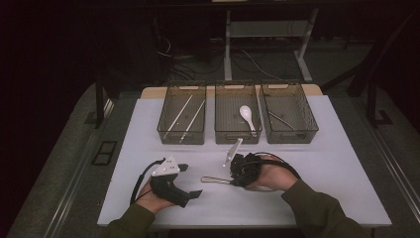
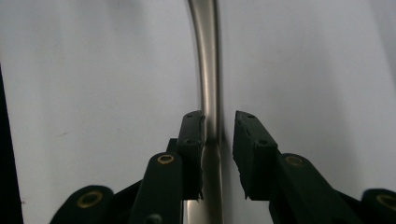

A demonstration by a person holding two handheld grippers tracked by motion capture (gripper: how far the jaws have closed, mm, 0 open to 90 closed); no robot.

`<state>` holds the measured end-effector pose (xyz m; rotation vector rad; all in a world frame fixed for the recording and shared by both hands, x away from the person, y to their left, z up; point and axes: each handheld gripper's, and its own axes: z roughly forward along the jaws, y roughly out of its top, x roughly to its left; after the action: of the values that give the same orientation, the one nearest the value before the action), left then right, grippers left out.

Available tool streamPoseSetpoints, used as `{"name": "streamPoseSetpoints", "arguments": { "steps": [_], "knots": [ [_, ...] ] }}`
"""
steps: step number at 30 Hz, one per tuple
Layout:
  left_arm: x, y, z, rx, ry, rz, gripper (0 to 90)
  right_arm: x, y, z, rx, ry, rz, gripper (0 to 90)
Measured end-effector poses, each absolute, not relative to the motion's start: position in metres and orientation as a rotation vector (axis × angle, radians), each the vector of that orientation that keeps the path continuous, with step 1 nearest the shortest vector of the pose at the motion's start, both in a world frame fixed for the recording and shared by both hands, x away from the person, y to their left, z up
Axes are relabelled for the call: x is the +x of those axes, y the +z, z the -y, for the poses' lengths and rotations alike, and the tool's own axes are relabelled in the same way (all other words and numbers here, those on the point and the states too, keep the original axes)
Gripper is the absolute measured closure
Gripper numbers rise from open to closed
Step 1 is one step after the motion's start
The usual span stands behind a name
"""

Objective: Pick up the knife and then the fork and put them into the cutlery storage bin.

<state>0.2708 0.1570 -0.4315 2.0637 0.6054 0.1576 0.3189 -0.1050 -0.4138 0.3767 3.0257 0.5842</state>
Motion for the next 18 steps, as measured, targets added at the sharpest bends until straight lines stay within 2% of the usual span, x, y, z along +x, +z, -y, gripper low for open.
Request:
{"name": "streamPoseSetpoints", "arguments": {
  "steps": [8,18],
  "knots": [
    [0.270,-0.431,-0.157,2.061,0.155,-0.607,0.0,0.321,-0.419,0.083,0.287,0.396,-3.062,75.7],
    [0.271,-0.432,-0.157,2.063,0.154,-0.607,0.0,0.325,-0.419,0.075,0.319,0.304,-3.089,78.9]
  ]
}}
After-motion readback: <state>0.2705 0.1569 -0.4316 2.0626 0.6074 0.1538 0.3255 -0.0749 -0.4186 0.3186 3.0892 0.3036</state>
